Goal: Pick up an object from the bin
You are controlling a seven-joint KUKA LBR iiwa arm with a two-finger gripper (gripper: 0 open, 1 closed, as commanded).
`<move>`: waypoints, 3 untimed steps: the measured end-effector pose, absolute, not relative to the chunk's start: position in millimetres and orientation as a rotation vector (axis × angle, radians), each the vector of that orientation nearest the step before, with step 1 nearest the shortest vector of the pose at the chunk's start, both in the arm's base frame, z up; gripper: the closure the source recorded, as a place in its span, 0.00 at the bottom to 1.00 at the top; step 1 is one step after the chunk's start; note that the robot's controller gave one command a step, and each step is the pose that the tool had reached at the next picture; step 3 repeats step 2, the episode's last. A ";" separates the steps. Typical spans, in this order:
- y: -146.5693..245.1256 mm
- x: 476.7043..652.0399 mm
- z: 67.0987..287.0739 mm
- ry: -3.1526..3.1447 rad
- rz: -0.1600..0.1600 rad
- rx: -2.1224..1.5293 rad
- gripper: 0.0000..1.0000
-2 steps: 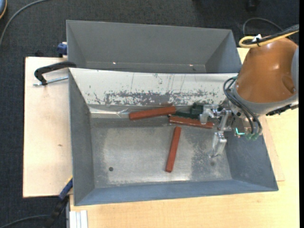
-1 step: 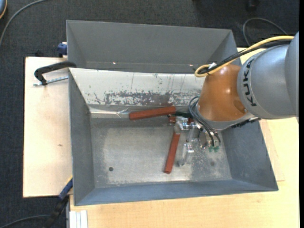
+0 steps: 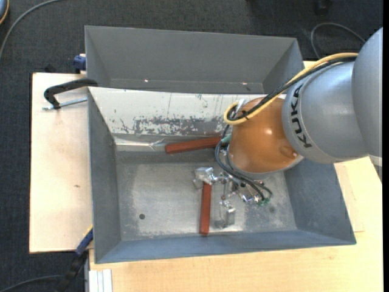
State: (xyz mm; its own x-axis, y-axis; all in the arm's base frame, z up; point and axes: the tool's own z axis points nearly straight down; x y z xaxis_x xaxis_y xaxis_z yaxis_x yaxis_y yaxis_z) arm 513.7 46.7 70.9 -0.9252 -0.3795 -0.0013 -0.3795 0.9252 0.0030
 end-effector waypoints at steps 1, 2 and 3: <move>44.6 513.9 70.5 3.083 0.002 -0.603 1.00; 43.3 523.7 213.0 3.064 -0.001 -0.624 1.00; 43.3 523.7 213.0 3.064 -0.001 -0.624 1.00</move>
Offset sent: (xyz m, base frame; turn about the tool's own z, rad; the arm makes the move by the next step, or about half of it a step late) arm 0.0000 0.0000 0.0000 0.0000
